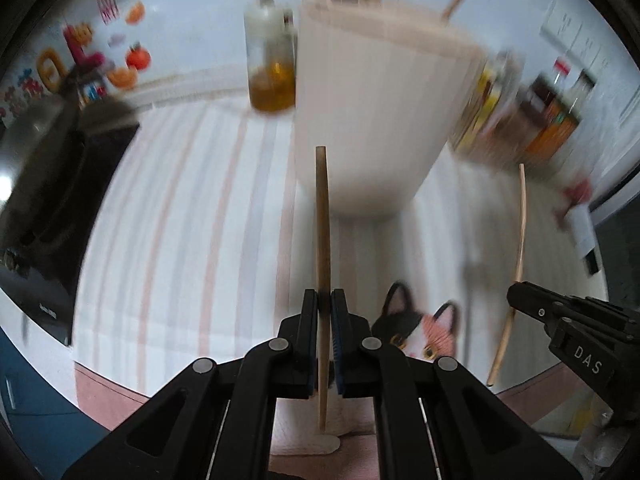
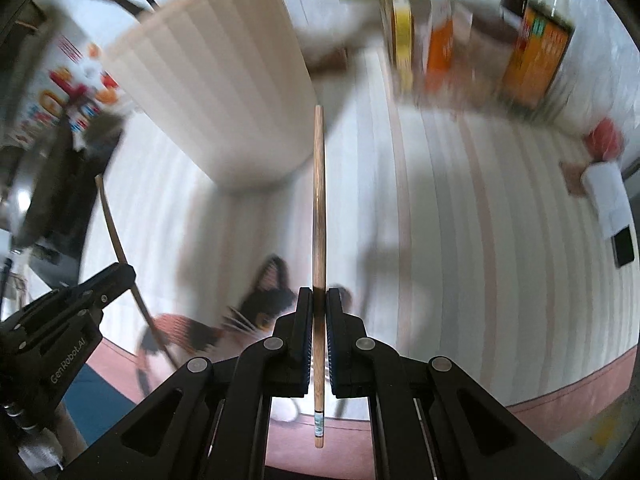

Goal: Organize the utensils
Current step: 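Carry both held chopsticks upright over the cream holder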

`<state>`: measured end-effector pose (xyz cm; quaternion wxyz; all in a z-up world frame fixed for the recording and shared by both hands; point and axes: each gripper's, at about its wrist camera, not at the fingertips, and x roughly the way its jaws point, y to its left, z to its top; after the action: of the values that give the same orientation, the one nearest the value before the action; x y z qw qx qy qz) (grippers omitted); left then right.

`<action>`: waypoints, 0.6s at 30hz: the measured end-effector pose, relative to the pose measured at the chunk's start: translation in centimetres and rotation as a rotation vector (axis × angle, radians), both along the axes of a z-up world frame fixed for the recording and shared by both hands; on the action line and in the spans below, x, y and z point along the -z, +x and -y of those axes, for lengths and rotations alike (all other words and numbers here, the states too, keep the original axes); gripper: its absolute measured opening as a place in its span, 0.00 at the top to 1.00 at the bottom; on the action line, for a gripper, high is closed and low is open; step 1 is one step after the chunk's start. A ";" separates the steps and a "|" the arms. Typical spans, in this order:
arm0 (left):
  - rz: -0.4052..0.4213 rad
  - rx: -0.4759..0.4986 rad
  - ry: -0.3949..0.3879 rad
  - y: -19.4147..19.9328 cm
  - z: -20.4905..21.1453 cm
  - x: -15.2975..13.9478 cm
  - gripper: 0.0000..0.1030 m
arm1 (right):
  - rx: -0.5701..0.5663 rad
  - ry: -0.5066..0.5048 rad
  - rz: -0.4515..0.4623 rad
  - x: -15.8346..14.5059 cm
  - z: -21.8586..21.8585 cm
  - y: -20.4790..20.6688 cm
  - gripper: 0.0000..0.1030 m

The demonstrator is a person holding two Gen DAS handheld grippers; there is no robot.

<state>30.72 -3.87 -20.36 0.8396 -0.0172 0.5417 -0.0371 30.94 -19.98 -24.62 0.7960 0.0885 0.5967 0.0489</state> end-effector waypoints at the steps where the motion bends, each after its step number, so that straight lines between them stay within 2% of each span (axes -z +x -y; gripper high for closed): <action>1: 0.026 -0.002 -0.007 -0.2 -0.2 -1.0 0.96 | 0.001 0.008 0.021 -1.0 0.1 0.1 0.94; 7: 0.216 -0.019 -0.068 0.2 -0.9 -9.1 0.96 | 0.015 0.074 0.232 -9.7 0.6 1.4 0.94; 10: 0.298 -0.019 -0.110 0.7 -1.4 -13.3 0.96 | 0.020 0.117 0.343 -14.9 0.8 3.0 0.94; 13: 0.367 -0.004 -0.146 1.4 -1.6 -17.3 0.96 | 0.020 0.140 0.424 -18.8 0.8 5.2 0.94; 18: 0.449 0.010 -0.161 3.9 -1.4 -22.4 0.96 | 0.042 0.156 0.525 -22.3 0.3 9.5 0.94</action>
<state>34.58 -2.43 2.08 0.9347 -0.0728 0.3367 -0.0872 40.40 -20.30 -2.37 0.9151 0.1461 0.3624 0.0996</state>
